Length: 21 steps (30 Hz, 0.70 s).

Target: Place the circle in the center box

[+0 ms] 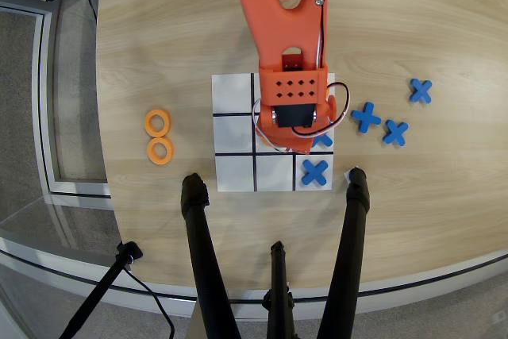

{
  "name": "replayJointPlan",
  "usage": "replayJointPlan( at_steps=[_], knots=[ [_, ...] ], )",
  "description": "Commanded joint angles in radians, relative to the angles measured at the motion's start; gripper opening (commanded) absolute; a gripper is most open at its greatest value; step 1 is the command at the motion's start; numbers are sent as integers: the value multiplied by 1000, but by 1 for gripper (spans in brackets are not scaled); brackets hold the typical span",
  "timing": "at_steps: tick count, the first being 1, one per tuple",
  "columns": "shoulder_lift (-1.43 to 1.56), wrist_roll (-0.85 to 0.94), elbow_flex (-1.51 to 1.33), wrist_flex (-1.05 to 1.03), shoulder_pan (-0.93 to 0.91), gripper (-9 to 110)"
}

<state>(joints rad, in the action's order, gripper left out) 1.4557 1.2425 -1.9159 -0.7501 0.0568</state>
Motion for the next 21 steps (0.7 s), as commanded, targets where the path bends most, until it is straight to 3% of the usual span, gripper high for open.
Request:
replayJointPlan(
  at_steps=[1, 11, 21],
  knots=[
    [78, 2, 118, -121, -18, 9],
    [365, 6, 238, -371, -77, 9],
    [842, 66, -187, -451, -189, 9]
  ],
)
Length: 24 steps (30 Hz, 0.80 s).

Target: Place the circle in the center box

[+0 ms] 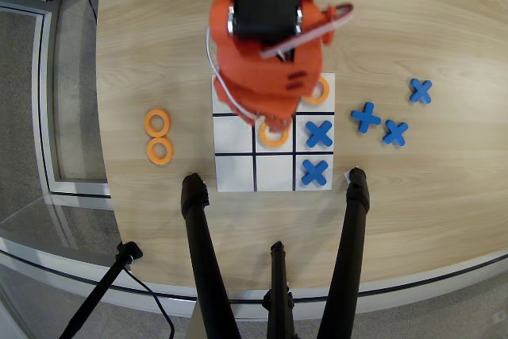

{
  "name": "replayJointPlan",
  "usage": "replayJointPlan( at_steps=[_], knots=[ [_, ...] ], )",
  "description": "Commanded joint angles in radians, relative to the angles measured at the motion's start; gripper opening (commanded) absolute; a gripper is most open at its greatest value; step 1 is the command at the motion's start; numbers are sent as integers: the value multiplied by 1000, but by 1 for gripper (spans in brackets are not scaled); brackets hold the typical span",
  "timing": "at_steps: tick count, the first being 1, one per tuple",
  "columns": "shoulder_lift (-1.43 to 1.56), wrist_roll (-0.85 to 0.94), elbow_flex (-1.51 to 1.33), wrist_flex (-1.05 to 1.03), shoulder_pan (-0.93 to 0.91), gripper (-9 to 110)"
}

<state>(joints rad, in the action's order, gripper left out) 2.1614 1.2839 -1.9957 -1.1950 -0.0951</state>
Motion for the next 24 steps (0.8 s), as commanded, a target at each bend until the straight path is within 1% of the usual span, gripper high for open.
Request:
replayJointPlan(
  at_steps=[1, 4, 7, 10, 13, 16, 20, 24],
  knots=[
    [192, 40, -172, -3, -55, 9],
    [341, 107, -360, 9, -115, 9],
    [511, 178, -575, 66, -149, 9],
    [719, 247, -781, 77, -152, 9],
    [917, 253, -953, 72, -114, 8],
    [1017, 249, -1048, 61, -104, 6],
    [1167, 245, -1167, 37, -163, 0],
    [1197, 235, -1206, -18, -247, 0]
  ],
)
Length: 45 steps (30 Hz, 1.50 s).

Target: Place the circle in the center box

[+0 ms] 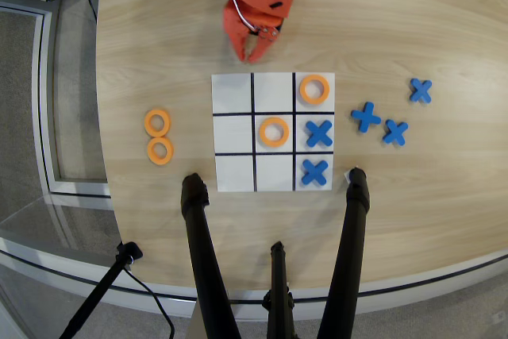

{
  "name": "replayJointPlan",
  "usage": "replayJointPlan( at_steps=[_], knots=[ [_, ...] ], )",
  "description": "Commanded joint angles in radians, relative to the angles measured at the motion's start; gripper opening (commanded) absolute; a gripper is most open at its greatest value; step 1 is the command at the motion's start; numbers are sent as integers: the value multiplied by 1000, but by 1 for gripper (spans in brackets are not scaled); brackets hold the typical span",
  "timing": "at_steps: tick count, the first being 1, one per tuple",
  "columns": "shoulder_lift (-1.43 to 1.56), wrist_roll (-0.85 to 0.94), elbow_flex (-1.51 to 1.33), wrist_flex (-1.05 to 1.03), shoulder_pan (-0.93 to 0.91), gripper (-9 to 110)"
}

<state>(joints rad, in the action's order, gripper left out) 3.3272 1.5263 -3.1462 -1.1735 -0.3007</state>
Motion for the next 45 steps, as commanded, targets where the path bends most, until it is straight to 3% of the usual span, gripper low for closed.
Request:
replayJointPlan(
  at_steps=[1, 17, 28, 45],
  knots=[
    [32, -8, -55, -58, -67, 0],
    [67, -6, -57, -126, -681, 0],
    [67, -8, -57, -127, -1272, 0],
    [66, -8, -57, -127, -1397, 0]
  ],
)
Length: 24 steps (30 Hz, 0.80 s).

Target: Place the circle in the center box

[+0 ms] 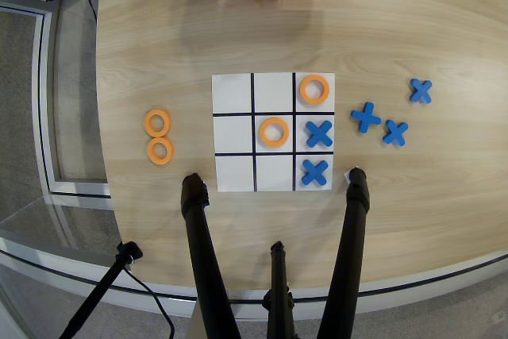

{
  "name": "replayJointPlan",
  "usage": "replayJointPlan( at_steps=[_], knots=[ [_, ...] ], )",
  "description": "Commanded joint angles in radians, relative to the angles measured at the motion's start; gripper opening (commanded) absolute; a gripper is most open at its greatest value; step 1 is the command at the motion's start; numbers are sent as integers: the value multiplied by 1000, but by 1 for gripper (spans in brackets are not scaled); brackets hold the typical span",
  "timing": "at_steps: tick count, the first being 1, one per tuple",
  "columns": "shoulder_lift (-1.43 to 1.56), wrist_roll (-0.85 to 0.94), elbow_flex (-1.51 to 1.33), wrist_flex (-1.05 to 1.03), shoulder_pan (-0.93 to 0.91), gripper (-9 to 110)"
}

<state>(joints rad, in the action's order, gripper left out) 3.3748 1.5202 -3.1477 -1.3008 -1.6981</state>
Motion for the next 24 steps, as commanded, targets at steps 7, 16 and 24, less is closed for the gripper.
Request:
replayJointPlan(
  at_steps=[7, 16, 24],
  knots=[
    [18, -2, -55, 0, 0, 0],
    [18, -3, -55, 0, 0, 0],
    [18, -3, -55, 0, 61, 0]
  ],
)
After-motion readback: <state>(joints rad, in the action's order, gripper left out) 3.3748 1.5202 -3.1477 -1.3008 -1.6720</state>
